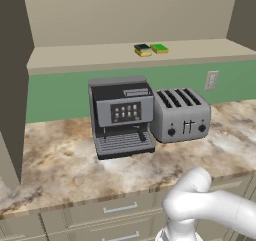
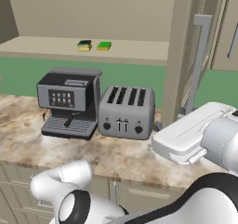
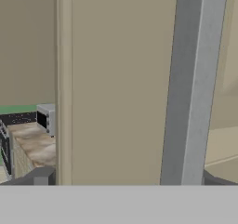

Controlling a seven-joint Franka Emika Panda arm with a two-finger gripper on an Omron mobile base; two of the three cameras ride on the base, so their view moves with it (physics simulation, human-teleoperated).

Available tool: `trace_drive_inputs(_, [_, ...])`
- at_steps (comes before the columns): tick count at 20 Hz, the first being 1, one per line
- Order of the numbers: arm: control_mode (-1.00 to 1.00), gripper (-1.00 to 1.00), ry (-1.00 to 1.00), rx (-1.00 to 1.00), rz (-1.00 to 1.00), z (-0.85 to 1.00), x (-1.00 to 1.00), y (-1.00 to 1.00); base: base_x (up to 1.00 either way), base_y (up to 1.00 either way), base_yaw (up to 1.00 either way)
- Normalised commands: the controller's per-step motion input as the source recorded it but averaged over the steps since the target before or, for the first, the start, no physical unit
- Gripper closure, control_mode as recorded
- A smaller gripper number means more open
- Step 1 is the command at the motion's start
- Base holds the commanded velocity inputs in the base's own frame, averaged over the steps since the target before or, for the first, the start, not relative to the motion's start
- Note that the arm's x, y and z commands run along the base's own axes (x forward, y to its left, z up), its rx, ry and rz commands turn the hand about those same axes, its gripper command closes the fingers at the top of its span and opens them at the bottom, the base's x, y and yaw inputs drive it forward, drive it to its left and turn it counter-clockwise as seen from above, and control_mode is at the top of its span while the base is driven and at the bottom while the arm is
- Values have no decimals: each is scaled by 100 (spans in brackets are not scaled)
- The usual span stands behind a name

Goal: Pick up the sponge and sponge from the sink, and place them back in the cabinet, and close the cabinet doors.

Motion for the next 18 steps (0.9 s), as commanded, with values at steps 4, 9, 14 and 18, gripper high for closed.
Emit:
trace_drive_inputs(4, [-100,-100,-4,0,0,0,37,24,0,0,0])
trace_drive_inputs(9, [-100,-100,-5,0,0,0,43,24,0,0,0])
trace_drive_inputs(14, [-100,-100,-3,0,1,0,46,26,0,0,0])
trace_drive_inputs(18, [-100,-100,0,1,6,0,49,21,0,0,0])
